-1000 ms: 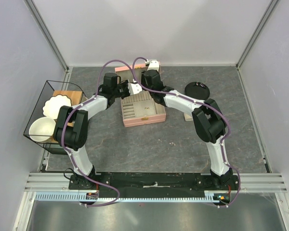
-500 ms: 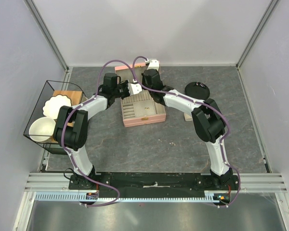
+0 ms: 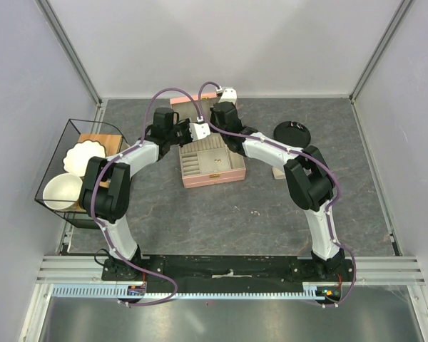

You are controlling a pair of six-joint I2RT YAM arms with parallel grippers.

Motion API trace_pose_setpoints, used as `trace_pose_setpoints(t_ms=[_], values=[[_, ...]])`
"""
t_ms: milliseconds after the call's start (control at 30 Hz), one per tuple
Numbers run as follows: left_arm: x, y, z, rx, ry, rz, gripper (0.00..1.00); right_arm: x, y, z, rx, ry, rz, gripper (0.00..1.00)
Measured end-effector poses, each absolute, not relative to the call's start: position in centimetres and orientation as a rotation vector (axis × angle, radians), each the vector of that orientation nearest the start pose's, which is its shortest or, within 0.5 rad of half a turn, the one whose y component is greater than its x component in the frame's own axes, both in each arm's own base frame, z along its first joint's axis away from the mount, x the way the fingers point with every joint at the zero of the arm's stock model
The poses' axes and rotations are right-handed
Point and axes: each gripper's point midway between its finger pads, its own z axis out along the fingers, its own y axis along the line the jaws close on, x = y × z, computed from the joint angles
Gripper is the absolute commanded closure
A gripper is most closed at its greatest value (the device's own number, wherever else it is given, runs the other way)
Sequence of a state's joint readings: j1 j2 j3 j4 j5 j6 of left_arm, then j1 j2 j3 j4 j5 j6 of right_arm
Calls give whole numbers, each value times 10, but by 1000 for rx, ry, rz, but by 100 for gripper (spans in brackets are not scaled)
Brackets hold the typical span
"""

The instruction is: Organize the mixed jewelry

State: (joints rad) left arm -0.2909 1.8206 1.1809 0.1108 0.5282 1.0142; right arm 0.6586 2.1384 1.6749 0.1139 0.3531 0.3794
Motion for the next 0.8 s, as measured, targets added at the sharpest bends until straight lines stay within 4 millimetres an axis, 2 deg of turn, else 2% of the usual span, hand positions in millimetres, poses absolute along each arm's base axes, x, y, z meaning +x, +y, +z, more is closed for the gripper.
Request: trace_pose_setpoints(t_ms=[367,800], values=[[478,-204,131,1464,1405,-110,98,519,355,163,-21,1914,437,100],[481,-205,132,1466,1416,-117,98,520,365,177,10,1879,535,100]])
